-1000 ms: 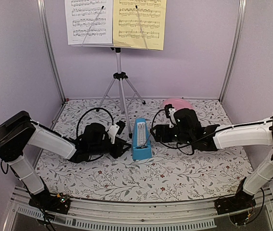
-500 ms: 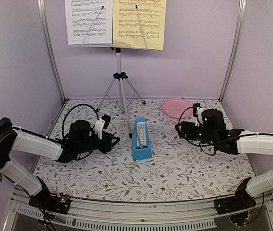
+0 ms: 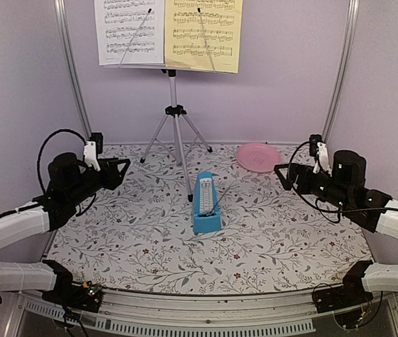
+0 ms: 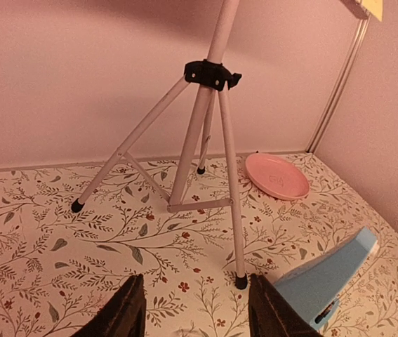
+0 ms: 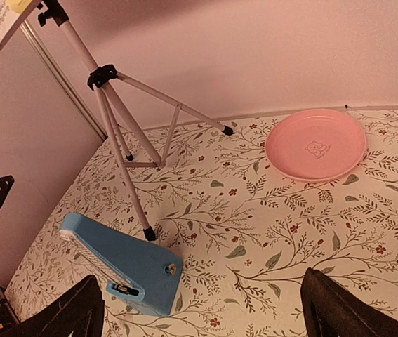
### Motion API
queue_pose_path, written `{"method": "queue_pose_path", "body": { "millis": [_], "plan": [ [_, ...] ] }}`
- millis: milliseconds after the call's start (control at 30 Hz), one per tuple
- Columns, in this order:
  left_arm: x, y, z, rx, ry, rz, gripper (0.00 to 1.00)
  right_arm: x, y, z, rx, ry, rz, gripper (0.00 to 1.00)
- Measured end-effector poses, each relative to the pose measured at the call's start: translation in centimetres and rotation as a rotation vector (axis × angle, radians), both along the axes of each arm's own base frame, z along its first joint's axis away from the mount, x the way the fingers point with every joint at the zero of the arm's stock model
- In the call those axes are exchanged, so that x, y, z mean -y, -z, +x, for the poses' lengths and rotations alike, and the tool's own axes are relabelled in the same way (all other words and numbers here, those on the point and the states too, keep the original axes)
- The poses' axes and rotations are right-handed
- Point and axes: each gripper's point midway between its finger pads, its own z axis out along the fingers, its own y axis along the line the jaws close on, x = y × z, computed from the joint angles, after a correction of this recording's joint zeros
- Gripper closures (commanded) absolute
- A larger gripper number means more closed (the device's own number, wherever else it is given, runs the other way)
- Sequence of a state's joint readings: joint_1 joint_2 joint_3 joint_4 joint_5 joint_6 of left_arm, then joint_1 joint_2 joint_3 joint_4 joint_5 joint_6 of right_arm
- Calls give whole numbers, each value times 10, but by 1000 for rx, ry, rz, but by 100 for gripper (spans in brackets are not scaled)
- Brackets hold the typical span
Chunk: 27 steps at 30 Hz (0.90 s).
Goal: Set up the instrument practice props
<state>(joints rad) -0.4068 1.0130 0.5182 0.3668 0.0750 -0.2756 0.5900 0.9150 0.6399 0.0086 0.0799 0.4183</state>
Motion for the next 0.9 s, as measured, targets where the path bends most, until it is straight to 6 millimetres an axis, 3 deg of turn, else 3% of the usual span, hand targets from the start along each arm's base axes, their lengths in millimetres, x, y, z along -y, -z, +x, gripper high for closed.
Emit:
{"method": "queue_pose_path", "body": {
  "millis": [133, 200, 233, 267, 600, 900],
  "plan": [
    [6, -7, -1, -42, 37, -30, 33, -3, 1, -10, 1, -49, -3, 1],
    [10, -5, -2, -73, 58, -39, 18, -4, 4, -15, -3, -69, 2, 1],
    [12, -3, -3, -91, 67, -46, 4, -5, 7, -17, -8, -83, 5, 1],
    [14, 0, -4, -110, 78, -51, 1, -6, 12, -20, -16, -92, 8, 1],
    [20, 51, -12, -303, 100, -77, 1, -23, 101, -35, -247, -176, 43, 1],
    [25, 113, -19, -519, 95, -115, 1, -39, 127, -36, -336, -221, 105, 1]
  ]
}}
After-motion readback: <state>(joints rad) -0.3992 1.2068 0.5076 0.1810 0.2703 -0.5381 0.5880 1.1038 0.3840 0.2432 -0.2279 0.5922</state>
